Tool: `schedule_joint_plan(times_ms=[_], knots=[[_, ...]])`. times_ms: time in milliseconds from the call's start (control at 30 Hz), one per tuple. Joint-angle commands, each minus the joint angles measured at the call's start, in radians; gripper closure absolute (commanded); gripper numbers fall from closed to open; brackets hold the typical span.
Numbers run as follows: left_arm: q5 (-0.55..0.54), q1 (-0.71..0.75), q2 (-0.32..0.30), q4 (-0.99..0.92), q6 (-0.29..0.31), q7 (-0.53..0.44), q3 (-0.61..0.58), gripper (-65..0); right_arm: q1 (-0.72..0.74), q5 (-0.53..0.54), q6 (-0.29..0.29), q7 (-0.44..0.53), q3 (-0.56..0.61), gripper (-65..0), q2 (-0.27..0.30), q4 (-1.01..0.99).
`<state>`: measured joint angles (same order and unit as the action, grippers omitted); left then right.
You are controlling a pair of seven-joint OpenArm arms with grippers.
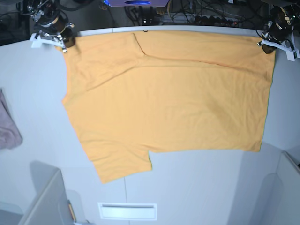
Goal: Fold the T-shirt properly
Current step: 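Drag the held shirt edge back toward the robot, then release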
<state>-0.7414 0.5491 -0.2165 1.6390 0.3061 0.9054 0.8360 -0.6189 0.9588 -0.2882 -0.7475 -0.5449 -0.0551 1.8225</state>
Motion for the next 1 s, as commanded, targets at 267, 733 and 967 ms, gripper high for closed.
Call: schedule_joint_plan(times_ms=[267,733,967], knots=[[-0.01,0.027,-0.019,0.019,0.0,-0.016,0.009,0.0,-0.025,-0.016,-0.007,-0.002,-0.002,0.0,0.004,0.024],[-0.011,0.044,-0.018,0.02,0.0,-0.016,0.053,-25.7,-0.072,-0.014,-0.007,0.006,-0.013,-15.2,0.001,0.081],[-0.013,0.039,-0.016,0.02,0.0,-0.016,0.164,-56.3,-0.086,-0.014,-0.007,0.006,-0.013,-28.5,0.001,0.112]])
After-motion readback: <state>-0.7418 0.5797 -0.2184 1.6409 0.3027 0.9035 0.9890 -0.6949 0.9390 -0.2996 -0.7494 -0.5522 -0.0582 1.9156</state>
